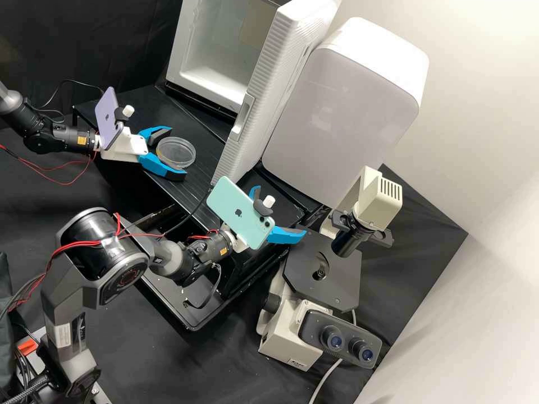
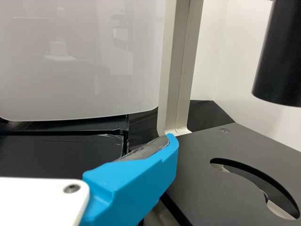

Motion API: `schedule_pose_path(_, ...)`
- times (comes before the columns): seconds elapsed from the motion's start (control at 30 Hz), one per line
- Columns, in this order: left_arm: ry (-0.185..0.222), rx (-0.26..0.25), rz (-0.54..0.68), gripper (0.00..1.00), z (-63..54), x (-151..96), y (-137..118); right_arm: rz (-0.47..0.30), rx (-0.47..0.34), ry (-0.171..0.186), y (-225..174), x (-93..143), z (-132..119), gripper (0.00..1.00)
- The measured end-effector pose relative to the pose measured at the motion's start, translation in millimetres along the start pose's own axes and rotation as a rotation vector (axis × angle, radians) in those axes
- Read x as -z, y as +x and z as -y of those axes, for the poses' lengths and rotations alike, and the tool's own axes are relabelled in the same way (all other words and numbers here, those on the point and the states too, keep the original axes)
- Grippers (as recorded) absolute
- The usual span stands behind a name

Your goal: Place the petri dish in the incubator

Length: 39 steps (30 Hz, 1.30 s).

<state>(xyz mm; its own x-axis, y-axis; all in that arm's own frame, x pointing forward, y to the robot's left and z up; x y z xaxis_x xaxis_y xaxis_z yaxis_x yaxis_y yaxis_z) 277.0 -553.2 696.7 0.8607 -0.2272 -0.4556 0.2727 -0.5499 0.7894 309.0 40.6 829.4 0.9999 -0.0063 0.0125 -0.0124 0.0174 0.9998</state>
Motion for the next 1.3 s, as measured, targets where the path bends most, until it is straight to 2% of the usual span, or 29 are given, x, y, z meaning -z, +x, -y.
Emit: schedule_pose_path(1.3,0.0,-0.011,0.003,0.0,-0.1,0.0,0.0,0.0,0.0,0.0,0.0,0.0,0.0,1.0)
